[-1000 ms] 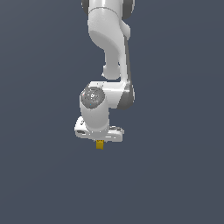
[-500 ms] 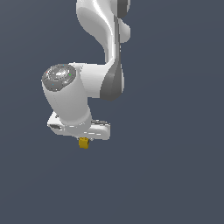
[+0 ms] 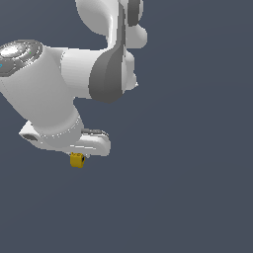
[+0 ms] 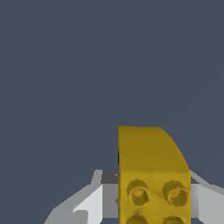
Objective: Pick up the object and move it to a goal position.
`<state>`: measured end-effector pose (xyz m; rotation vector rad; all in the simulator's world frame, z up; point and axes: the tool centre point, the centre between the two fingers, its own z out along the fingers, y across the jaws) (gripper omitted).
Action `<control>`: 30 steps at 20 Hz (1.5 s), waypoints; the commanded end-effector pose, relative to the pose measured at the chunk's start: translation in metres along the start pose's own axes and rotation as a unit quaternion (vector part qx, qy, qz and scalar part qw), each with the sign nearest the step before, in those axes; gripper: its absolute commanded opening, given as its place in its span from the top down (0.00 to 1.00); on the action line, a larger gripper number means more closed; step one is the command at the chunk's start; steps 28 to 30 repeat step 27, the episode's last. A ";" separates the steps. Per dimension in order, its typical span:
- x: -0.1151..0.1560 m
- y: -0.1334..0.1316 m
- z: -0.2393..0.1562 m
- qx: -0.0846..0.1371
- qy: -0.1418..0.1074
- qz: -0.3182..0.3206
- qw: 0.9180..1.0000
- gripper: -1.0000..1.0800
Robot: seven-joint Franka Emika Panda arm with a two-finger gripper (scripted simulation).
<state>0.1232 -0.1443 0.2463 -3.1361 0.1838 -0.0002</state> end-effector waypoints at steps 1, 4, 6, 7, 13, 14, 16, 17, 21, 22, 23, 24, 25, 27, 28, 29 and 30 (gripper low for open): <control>0.005 0.006 -0.012 0.000 0.000 0.000 1.000 1.00; 0.010 0.013 -0.023 0.000 0.000 0.000 1.000 1.00; 0.014 0.017 -0.030 0.000 0.000 0.000 1.000 1.00; 0.015 0.018 -0.033 0.000 0.000 0.000 1.000 1.00; 0.022 0.026 -0.045 0.000 0.000 0.000 1.000 1.00; 0.022 0.026 -0.047 0.000 0.000 0.000 1.000 1.00; 0.023 0.028 -0.049 0.000 0.000 0.000 1.000 1.00; 0.024 0.028 -0.050 0.000 0.000 0.000 1.000 1.00; 0.025 0.029 -0.052 0.000 0.000 0.000 1.000 1.00; 0.026 0.030 -0.052 0.000 0.000 0.000 1.000 1.00; 0.026 0.030 -0.053 0.000 0.000 0.000 1.000 1.00; 0.026 0.030 -0.053 0.000 0.000 0.000 1.000 1.00; 0.026 0.030 -0.053 0.000 0.000 0.000 1.000 1.00; 0.026 0.030 -0.053 0.000 0.000 0.000 1.000 1.00; 0.026 0.030 -0.053 0.000 0.000 0.000 1.000 1.00; 0.026 0.030 -0.053 0.000 0.000 0.000 1.000 1.00; 0.026 0.030 -0.053 0.000 0.000 0.000 1.000 1.00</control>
